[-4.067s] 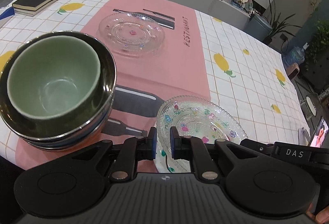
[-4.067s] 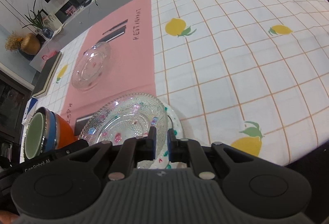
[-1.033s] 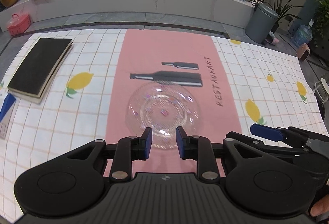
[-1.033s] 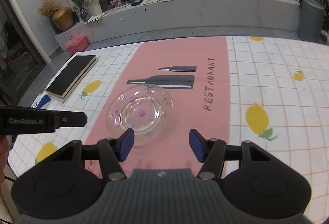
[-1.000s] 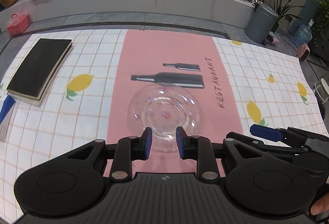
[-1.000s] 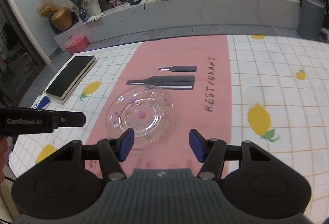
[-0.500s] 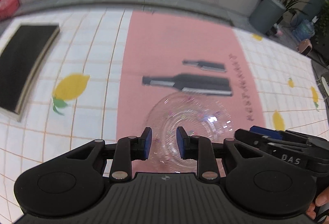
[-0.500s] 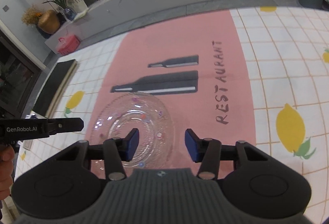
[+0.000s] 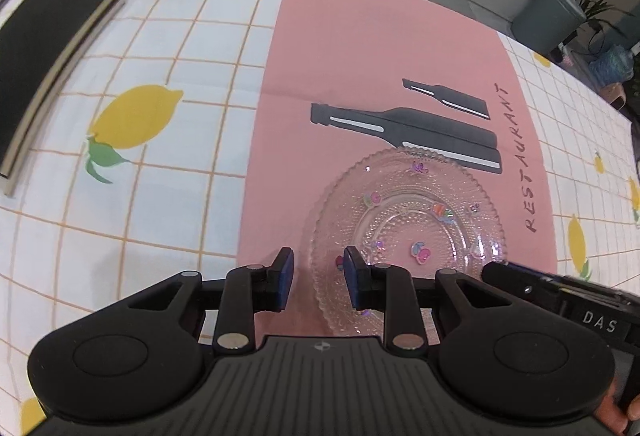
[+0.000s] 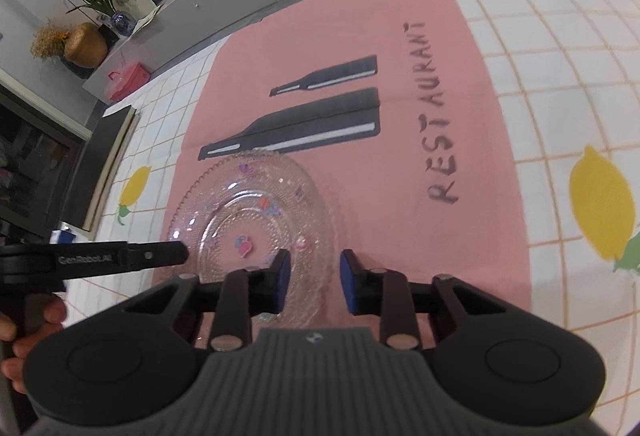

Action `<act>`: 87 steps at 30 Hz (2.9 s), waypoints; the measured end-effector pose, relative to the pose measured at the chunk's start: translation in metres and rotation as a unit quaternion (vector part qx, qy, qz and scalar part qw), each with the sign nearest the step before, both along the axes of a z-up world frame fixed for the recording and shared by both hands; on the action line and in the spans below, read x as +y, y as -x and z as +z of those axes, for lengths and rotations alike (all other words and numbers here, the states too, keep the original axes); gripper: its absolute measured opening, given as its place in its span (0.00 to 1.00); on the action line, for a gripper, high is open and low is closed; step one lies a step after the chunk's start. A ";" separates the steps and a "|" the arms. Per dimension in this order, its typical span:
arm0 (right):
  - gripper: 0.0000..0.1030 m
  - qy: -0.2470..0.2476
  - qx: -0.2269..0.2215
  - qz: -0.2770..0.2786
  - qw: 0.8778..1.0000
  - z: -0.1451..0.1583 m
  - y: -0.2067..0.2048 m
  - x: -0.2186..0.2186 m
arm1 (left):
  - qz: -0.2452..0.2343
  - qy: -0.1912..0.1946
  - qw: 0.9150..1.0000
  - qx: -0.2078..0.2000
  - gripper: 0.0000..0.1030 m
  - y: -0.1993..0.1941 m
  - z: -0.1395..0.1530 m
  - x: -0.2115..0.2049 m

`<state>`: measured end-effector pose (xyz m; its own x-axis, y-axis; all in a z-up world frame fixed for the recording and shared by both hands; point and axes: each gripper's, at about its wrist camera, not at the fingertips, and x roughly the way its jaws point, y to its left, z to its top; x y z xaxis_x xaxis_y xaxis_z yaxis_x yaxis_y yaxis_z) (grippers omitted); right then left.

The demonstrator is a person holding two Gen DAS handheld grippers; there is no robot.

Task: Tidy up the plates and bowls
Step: 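Close both grippers on the glass plate rim and lift it, then carry the glass plate with both grippers and lower it onto the stacked plates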

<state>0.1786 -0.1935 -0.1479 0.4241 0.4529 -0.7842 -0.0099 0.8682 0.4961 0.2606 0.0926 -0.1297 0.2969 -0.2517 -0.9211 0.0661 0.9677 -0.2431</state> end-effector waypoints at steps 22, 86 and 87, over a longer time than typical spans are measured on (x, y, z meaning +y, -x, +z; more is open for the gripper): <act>0.09 0.002 0.012 -0.009 1.000 0.006 0.008 0.002 | 0.003 -0.016 1.000 -0.024 0.17 0.011 0.017 -0.006; 0.08 0.040 0.000 -0.075 0.996 0.026 0.226 -0.124 | 0.023 0.026 0.999 -0.034 0.14 0.242 0.035 -0.117; 0.08 0.041 0.000 -0.074 0.996 0.024 0.226 -0.122 | 0.022 0.022 0.999 -0.037 0.14 0.242 0.034 -0.117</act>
<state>-0.0476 -0.3160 -0.1237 0.4812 0.3197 -0.8163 0.1213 0.8979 0.4231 0.0186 -0.0247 -0.0954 0.3752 -0.2763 -0.8848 0.0424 0.9587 -0.2813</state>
